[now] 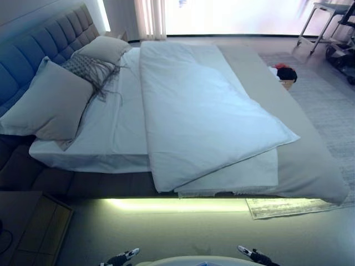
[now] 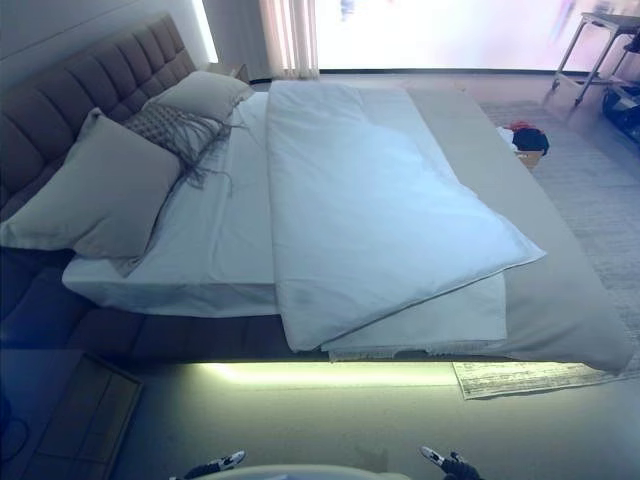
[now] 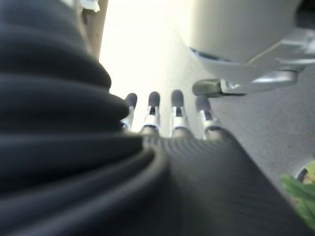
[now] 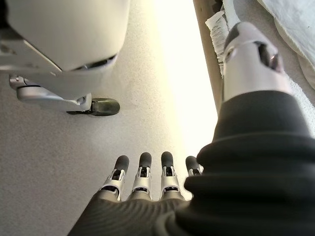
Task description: Make the bed neatly
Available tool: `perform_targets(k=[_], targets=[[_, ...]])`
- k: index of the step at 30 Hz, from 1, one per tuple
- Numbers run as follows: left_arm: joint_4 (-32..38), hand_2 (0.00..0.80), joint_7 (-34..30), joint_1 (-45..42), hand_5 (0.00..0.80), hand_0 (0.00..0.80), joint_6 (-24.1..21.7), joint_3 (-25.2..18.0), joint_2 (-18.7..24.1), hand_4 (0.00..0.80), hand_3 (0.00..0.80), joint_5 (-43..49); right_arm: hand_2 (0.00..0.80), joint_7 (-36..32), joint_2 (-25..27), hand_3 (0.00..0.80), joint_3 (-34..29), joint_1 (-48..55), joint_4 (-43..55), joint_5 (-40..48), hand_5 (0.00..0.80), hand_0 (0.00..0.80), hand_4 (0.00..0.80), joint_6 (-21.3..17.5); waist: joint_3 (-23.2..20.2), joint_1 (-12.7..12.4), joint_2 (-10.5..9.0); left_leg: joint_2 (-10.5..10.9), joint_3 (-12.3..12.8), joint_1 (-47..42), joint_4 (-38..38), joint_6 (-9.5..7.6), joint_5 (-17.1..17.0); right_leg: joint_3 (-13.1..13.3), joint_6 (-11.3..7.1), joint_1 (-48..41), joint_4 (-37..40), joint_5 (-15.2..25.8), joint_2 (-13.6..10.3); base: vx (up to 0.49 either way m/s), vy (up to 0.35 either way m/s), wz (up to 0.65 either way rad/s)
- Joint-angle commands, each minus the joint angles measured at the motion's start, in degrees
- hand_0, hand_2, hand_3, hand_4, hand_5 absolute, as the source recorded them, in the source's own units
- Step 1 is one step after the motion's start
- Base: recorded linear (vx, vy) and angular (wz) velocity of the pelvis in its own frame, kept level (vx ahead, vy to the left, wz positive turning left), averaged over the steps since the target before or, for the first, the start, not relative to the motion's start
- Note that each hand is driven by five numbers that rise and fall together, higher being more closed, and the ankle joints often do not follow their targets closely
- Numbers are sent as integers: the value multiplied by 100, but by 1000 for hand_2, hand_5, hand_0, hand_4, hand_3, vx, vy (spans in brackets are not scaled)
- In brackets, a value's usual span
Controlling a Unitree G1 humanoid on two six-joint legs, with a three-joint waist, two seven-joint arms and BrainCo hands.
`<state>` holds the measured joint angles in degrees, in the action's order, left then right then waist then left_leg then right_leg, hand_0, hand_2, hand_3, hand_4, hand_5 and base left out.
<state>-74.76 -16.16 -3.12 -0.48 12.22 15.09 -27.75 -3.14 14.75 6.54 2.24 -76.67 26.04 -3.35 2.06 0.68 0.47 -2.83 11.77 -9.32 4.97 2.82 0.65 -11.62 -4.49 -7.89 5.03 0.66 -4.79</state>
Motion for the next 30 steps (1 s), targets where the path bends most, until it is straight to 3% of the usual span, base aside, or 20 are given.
perform_targets(k=[1, 6, 9, 12, 13, 15, 18, 20, 21, 23, 25, 27, 30], targets=[[-324, 0, 36, 406, 0, 0, -10, -156, -224, 0, 0, 186, 0, 48, -94, 0, 160, -564, -382, 177, 0, 0, 0, 130, 96, 95, -21, 260, -4, -73, 3, -178, 286, 91, -79, 24, -196, -100, 247, 55, -88, -10], [-367, 0, 145, 430, 0, 0, 26, -173, -223, 0, 0, 310, 0, 56, -139, 0, 199, -575, -396, 259, 0, 0, 0, 174, 124, 159, -65, 236, -46, -24, -381, -189, 400, 259, 36, 76, -412, -246, 333, 70, -123, -8], [-353, 0, 213, 551, 0, 0, 99, -249, -201, 0, 0, 236, 0, 31, -88, 0, 207, -614, -422, 276, 0, 0, 0, 113, 256, 199, -218, 121, -5, 414, -1700, -215, 677, 295, 213, 241, -795, -382, 245, 27, -162, -17], [-368, 0, 227, 575, 0, 0, 71, -322, -199, 0, 0, 22, 0, 50, -6, 0, 299, -657, -343, 230, 0, 0, 0, 97, 449, 188, -287, -107, -40, 1227, -3338, -128, 189, 303, 500, 325, -1017, -500, 261, 53, -147, -48], [-384, 0, 203, 551, 0, 0, 53, -389, -228, 0, 0, -92, 0, 84, 40, 0, 322, -676, -302, 127, 0, 0, 0, 121, 632, 101, -251, -43, -276, 1835, -4028, -49, -106, 434, 554, 257, -1093, -513, 304, 92, -87, -68], [-396, 0, 185, 490, 0, 0, 38, -497, -277, 0, 0, -113, 0, 71, 83, 0, 324, -704, -305, 45, 0, 0, 0, 141, 776, -38, -172, 193, -412, 2238, -3959, 10, -358, 601, 508, 121, -1089, -545, 364, 211, 10, -67], [-454, 0, 152, 324, 0, 0, -93, -541, -292, 0, 0, -117, 0, -60, 81, 0, 294, -771, -336, -86, 0, 0, 0, 148, 864, -163, 25, 80, -206, 1960, -1927, -12, -547, 770, 382, -261, -1089, -839, 592, 384, 130, -101], [-461, 0, 167, 292, 0, 0, -163, -454, -294, 0, 0, -159, 0, -62, 86, 0, 292, -741, -341, -5, 0, 0, 0, 149, 859, -275, 118, -48, -262, 1978, -288, 128, -906, 917, 289, -681, -1025, -1078, 684, 474, 171, -67], [-458, 0, 184, 280, 0, 0, -176, -438, -296, 0, 0, -185, 0, -72, 89, 0, 285, -709, -356, -7, 0, 0, 0, 149, 853, -309, 96, -83, -310, 2026, 3, 169, -941, 965, 261, -834, -999, -1174, 666, 470, 134, -41], [-427, 0, 248, 212, 0, 0, -157, -449, -294, 0, 0, -195, 0, -142, 109, 0, 247, -602, -407, -60, 0, 0, 0, 119, 773, -374, 85, -272, -386, 2322, 3, 286, -957, 997, 213, -1122, -947, -1426, 654, 481, 140, -42], [-444, 0, 289, 161, 0, 0, -135, -498, -298, 0, 0, -127, 0, -210, 98, 0, 186, -554, -466, -103, 0, 0, 0, 44, 690, -397, 95, -372, -225, 2195, 3, 284, -987, 949, 141, -1263, -1011, -1599, 589, 494, 202, 9], [-498, 0, 330, 135, 0, 0, -116, -559, -267, 0, 0, -140, 0, -188, 22, 0, 173, -568, -513, -150, 0, 0, 0, -33, 584, -430, 66, -288, -182, 2023, 3, 190, -894, 899, 25, -1304, -1177, -1610, 432, 519, 261, 7], [-575, 0, 341, 175, 0, 0, -119, -622, -190, 0, 0, -162, 0, -223, -34, 0, 119, -610, -497, -171, 0, 0, 0, -62, 497, -444, -16, -112, -157, 1816, -194, -23, -800, 745, -133, -1141, -1721, -1273, 151, 466, 264, -5]])
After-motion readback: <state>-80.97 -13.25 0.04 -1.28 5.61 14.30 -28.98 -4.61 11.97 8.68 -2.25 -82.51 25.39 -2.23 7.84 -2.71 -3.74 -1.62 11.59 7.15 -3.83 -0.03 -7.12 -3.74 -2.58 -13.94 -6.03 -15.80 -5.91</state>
